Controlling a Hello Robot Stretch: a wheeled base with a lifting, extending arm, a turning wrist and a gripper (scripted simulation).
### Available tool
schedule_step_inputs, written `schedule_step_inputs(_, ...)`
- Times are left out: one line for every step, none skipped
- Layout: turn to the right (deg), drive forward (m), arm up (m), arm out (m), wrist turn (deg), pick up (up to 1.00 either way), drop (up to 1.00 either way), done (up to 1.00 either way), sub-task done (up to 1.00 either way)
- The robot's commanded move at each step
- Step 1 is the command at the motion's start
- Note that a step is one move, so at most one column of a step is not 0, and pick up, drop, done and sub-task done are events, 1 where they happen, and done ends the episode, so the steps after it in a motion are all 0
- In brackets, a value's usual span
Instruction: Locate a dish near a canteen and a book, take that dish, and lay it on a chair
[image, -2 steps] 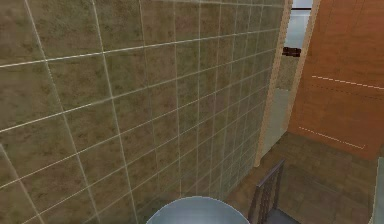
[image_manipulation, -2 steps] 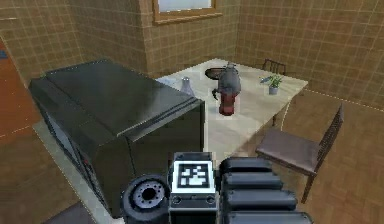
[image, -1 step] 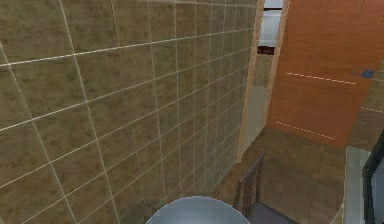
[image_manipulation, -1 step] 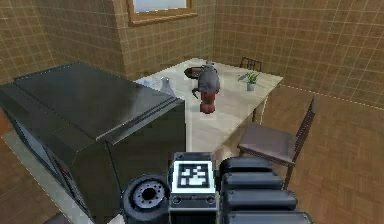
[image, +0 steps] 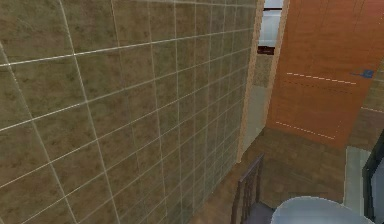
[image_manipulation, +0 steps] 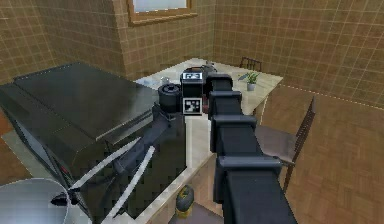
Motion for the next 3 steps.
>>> schedule_step_inputs(0.0,0.00,0.00,0.00,45.0,0.00,0.00,0.00,0.00)
schedule_step_inputs(0.0,0.00,0.00,0.00,45.0,0.00,0.00,0.00,0.00)
schedule_step_inputs(0.0,0.00,0.00,0.00,45.0,0.00,0.00,0.00,0.00)
